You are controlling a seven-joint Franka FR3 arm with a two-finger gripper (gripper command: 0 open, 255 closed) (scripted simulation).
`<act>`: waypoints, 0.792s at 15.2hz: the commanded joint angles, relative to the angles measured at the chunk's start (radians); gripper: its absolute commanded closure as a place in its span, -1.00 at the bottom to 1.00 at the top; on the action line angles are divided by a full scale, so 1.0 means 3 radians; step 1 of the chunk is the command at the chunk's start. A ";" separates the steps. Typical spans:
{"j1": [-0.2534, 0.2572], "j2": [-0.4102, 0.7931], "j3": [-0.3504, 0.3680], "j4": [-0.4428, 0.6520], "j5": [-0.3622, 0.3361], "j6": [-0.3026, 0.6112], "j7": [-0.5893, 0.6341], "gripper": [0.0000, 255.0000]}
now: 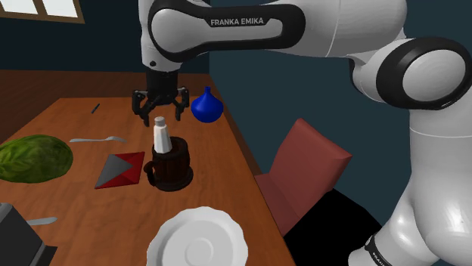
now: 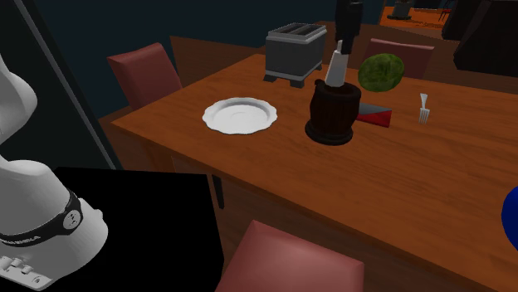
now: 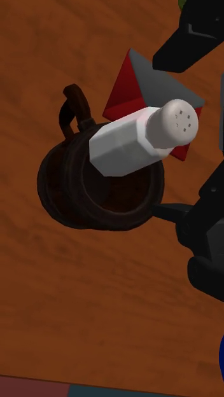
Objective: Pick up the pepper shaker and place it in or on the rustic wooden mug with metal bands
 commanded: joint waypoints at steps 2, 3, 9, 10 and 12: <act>0.0012 0.0015 0.0000 0.0140 -0.0001 -0.0125 -0.0011 -1.00; 0.0024 0.0018 0.0002 0.0257 -0.0001 -0.0238 -0.0016 -1.00; 0.0053 0.0041 0.0004 0.0497 -0.0007 -0.0454 -0.0024 -1.00; 0.0053 0.0041 0.0004 0.0497 -0.0007 -0.0454 -0.0024 -1.00; 0.0053 0.0041 0.0004 0.0497 -0.0007 -0.0454 -0.0024 -1.00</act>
